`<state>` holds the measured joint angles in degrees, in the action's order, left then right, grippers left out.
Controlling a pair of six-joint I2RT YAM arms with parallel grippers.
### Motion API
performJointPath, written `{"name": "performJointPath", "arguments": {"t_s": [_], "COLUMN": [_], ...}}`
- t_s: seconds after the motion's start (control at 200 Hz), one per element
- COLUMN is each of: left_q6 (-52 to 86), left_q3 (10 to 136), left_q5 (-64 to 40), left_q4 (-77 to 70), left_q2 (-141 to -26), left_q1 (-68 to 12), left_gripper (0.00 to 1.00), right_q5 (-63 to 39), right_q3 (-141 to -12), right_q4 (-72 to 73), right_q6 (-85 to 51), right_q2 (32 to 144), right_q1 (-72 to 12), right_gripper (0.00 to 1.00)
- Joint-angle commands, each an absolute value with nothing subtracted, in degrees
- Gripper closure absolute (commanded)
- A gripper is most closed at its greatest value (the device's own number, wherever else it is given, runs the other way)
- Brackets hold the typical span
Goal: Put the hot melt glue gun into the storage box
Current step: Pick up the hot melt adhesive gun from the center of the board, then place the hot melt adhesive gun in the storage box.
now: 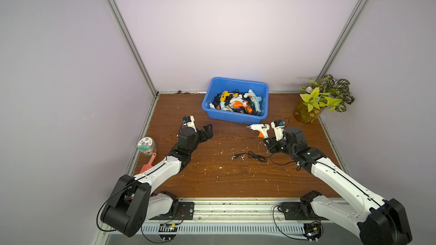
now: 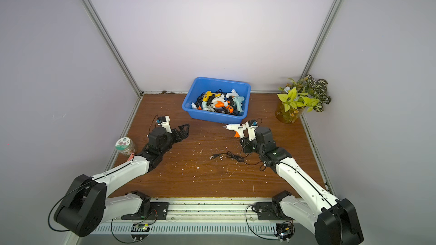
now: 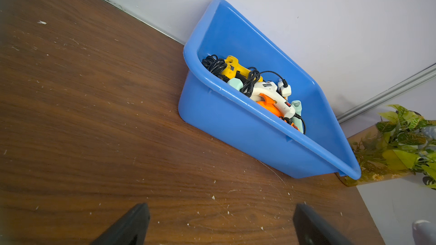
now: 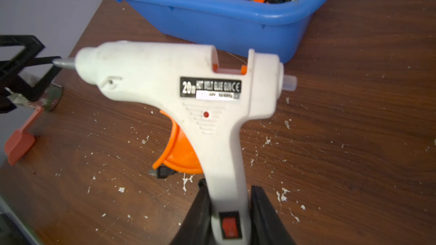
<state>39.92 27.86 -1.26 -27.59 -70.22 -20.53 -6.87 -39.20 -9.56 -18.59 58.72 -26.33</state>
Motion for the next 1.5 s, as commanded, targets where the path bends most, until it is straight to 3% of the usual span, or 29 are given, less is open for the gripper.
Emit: {"name": "performJointPath", "arguments": {"t_s": [0.0,0.255,0.651,1.226,1.491], "left_q6": [40.2,40.1,40.3,41.7,40.7], "left_q3": [28.4,28.1,28.3,27.4,27.0], "left_q5": [-1.8,-1.6,-2.1,-4.8,-4.5], "left_q4": [-29.2,-29.3,-29.9,-31.8,-31.1], "left_q2": [-70.5,-70.9,-72.2,-71.4,-68.8], "left_q1": [-20.5,-20.5,-20.5,-20.5,-20.5], "left_gripper": [0.00,0.00,0.00,0.00,0.00], "right_q5": [-10.4,-12.2,-12.9,-11.3,-10.5], "right_q3": [-45.0,-57.2,-91.0,-151.9,-150.5], "right_q4": [-4.2,-5.1,-12.9,-17.9,-11.2], "right_q6": [-19.9,-20.4,-17.5,-16.9,-18.7], "right_q2": [57.1,60.7,76.2,117.4,124.9], "right_q1": [-27.0,-27.9,-27.9,-27.8,-27.8], "right_gripper": [1.00,1.00,1.00,1.00,1.00]}}
